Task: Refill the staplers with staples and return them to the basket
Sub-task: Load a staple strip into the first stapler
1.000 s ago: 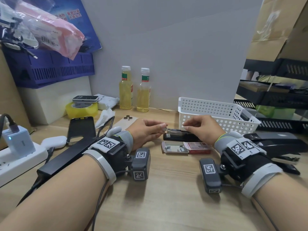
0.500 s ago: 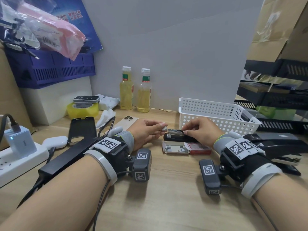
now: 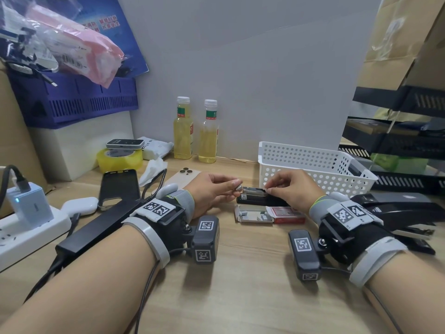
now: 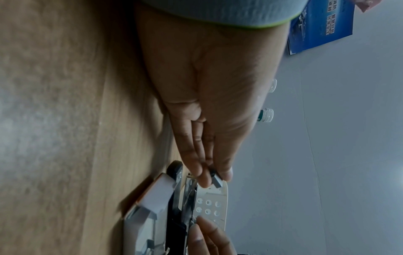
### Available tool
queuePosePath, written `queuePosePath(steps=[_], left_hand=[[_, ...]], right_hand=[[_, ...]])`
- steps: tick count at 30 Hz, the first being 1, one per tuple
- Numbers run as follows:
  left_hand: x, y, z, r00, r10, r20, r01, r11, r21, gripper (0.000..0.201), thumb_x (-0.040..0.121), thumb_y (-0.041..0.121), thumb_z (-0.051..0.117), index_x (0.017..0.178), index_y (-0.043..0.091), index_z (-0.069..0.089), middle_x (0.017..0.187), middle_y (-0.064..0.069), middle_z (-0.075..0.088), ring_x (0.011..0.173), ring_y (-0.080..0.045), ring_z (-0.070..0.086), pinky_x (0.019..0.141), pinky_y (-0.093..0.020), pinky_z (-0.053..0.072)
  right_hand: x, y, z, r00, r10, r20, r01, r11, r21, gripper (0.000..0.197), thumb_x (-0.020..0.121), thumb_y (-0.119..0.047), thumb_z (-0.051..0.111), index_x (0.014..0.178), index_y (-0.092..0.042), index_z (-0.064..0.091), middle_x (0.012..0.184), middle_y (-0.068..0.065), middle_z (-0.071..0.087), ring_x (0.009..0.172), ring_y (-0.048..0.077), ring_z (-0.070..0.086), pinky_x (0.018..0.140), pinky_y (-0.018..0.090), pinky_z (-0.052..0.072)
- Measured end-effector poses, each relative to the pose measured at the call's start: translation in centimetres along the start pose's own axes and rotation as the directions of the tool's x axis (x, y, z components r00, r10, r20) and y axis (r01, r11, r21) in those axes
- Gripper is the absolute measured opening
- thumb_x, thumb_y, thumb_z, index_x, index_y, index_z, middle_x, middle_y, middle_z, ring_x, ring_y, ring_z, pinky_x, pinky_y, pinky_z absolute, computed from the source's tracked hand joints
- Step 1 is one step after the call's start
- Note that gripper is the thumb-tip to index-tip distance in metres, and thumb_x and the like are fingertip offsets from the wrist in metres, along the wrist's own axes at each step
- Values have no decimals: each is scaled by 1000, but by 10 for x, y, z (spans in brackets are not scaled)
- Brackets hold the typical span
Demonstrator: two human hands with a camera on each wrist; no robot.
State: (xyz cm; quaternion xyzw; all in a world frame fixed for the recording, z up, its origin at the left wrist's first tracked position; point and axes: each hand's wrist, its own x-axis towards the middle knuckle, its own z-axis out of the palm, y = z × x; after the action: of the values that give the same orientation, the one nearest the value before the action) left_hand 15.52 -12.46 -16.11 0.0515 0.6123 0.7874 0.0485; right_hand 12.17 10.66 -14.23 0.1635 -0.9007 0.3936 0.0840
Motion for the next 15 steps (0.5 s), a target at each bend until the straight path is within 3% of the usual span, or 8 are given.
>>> queuePosePath(steps=[8, 12, 15], left_hand=[[0, -1, -1, 1000, 8, 18, -8, 1000, -20, 21, 87, -1, 67, 108, -4, 70, 94, -18, 73, 84, -21, 74, 76, -23, 60], [0, 0, -1, 1000, -8, 26, 10, 998, -63, 21, 87, -6, 65, 107, -6, 69, 98, -21, 73, 88, -26, 74, 78, -24, 60], [0, 0, -1, 1000, -13, 20, 15, 997, -71, 27, 86, -8, 65, 112, -9, 66, 103, -24, 72, 92, -29, 73, 78, -25, 60]], right_hand=[[-1, -3, -1, 998, 54, 9, -53, 996, -77, 2, 80, -20, 77, 79, -22, 78, 77, -6, 74, 70, 7, 63, 58, 17, 42], [-1, -7, -1, 997, -16, -81, 8, 995, -99, 9, 85, -21, 70, 78, -22, 76, 72, -10, 71, 71, 5, 61, 61, 17, 41], [0, -10, -1, 998, 5, -65, -14, 992, -125, 15, 88, -20, 63, 79, -21, 75, 74, -10, 76, 76, 4, 63, 64, 17, 42]])
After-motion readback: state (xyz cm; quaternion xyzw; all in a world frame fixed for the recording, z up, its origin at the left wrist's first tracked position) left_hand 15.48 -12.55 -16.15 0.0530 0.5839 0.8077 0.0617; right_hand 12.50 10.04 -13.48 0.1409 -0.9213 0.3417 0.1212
